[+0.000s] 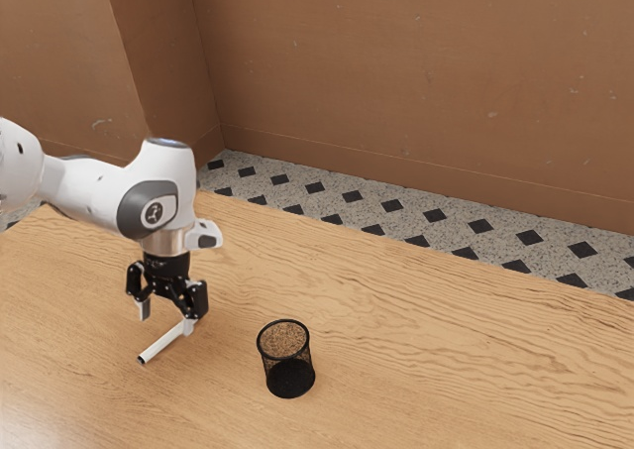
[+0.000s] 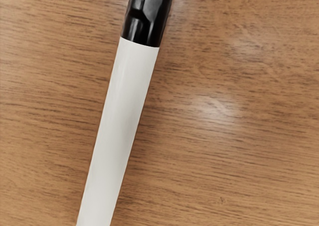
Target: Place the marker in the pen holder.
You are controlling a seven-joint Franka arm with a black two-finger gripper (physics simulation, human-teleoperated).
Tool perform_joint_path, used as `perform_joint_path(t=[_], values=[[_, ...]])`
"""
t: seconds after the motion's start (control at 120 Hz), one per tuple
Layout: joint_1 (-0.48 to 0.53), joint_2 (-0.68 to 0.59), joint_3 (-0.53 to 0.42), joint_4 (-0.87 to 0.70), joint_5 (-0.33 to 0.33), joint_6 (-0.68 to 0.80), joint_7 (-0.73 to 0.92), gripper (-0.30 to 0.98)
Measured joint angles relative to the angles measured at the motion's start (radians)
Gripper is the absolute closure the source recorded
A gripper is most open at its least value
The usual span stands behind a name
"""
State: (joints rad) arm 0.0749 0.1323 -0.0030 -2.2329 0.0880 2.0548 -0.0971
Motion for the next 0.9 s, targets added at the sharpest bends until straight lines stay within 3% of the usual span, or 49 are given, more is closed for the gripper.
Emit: perform_joint_path(t=[0.6,0.792,0.9], values=[[0.036,0.137,0.0,0.062,-0.022,0.126,0.169,0.0],[0.035,0.133,0.0,0.065,-0.021,0.123,0.2,0.35],[0.035,0.133,0.0,0.064,-0.02,0.122,0.212,0.48]])
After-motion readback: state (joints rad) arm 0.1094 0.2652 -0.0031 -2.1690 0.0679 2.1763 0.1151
